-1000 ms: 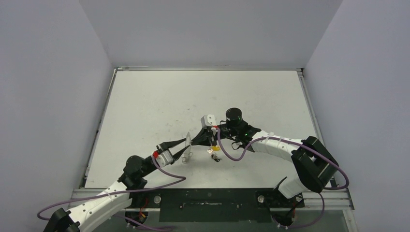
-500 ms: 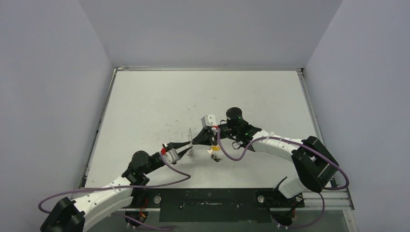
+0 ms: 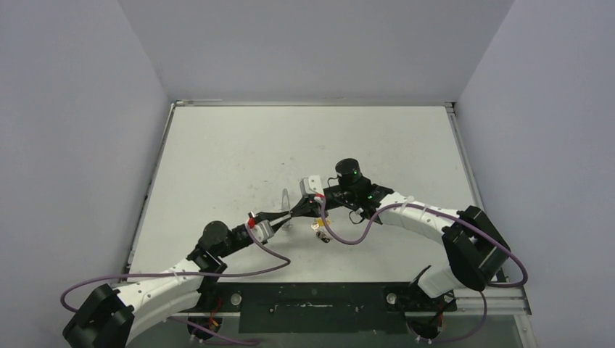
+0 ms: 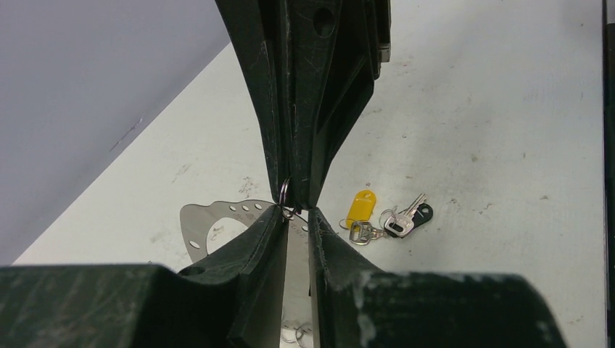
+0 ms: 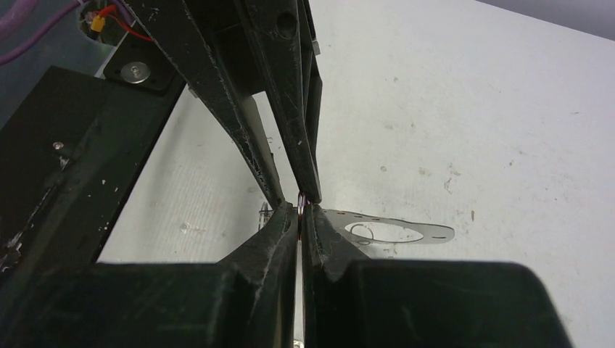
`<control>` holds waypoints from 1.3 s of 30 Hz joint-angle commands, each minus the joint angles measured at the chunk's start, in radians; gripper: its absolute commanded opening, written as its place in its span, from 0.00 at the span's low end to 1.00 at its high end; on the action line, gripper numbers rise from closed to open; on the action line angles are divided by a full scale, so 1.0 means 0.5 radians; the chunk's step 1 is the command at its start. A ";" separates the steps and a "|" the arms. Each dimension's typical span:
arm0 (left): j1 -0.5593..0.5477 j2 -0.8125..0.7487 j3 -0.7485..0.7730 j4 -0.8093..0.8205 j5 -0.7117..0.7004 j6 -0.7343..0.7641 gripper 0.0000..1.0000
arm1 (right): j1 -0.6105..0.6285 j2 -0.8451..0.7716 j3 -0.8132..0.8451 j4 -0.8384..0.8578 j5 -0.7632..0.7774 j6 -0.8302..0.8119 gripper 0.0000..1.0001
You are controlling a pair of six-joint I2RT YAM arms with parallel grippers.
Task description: Put the keys on the keyring
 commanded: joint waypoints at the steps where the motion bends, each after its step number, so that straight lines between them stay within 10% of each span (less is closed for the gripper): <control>1: 0.003 0.056 0.135 0.174 -0.019 0.040 0.11 | 0.050 -0.072 0.090 -0.132 -0.146 -0.140 0.00; 26: 0.003 0.009 0.193 -0.064 -0.317 -0.033 0.00 | 0.084 -0.171 0.072 -0.364 0.472 -0.197 0.34; 35: 0.006 -0.177 0.151 -0.478 -1.091 -0.869 0.70 | -0.142 -0.182 -0.180 0.280 1.064 0.679 0.99; 39: 0.009 -0.299 0.130 -0.696 -1.285 -1.102 0.85 | -0.321 -0.090 -0.168 0.448 1.116 1.093 1.00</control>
